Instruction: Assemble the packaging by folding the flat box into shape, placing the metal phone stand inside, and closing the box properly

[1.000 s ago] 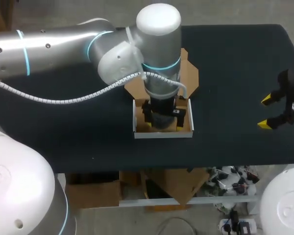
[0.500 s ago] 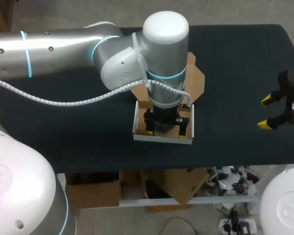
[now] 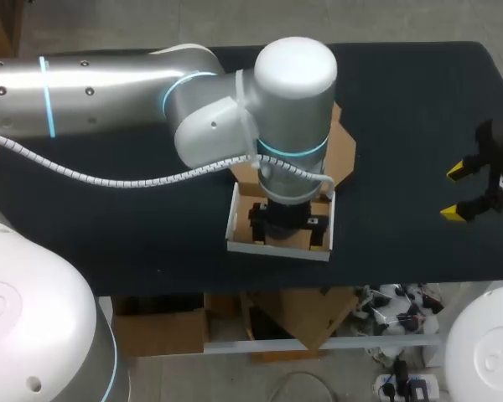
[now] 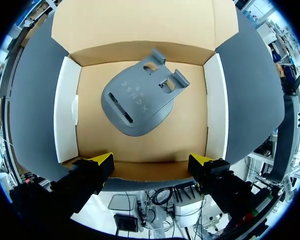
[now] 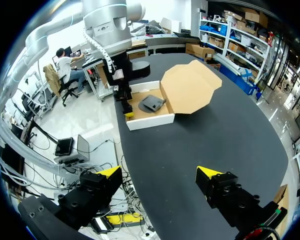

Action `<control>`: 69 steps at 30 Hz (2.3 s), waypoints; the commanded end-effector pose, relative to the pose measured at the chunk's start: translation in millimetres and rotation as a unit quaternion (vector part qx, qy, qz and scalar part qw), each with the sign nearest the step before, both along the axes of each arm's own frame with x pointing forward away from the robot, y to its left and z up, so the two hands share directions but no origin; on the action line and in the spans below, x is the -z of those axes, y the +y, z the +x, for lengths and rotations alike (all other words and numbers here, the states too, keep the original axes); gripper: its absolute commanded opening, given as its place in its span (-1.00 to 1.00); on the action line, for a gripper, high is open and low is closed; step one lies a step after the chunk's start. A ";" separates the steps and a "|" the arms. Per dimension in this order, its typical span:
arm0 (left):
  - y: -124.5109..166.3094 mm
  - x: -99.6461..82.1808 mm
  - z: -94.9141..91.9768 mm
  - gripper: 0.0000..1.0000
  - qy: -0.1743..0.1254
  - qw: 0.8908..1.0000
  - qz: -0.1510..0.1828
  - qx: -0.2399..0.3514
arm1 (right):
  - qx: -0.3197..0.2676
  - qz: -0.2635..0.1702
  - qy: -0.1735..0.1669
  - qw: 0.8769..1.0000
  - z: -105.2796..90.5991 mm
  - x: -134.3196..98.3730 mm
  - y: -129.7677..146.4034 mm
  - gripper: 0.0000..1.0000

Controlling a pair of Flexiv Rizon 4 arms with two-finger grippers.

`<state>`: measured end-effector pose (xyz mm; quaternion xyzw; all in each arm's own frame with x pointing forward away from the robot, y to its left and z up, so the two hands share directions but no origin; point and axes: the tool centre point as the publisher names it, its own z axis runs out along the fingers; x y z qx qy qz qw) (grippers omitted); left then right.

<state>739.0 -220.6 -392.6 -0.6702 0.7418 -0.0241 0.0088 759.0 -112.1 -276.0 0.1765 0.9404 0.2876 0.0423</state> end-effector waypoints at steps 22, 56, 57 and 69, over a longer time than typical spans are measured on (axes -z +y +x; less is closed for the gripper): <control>5.9 -10.5 -11.4 1.00 -0.033 0.998 -0.016 -0.058 | 0.001 -0.001 -0.001 1.000 -0.5 0.2 0.4 1.00; 101.2 -104.5 48.9 1.00 -0.171 0.945 -0.156 0.231 | 0.001 -0.001 -0.001 1.000 -0.5 0.2 0.4 1.00; 106.1 -105.5 52.4 1.00 -0.174 0.942 -0.161 0.238 | 0.001 -0.001 -0.001 1.000 -0.5 0.2 0.4 1.00; 147.6 -104.9 93.4 1.00 -0.192 0.902 -0.226 0.314 | 0.001 -0.001 -0.001 1.000 -0.5 0.2 0.4 1.00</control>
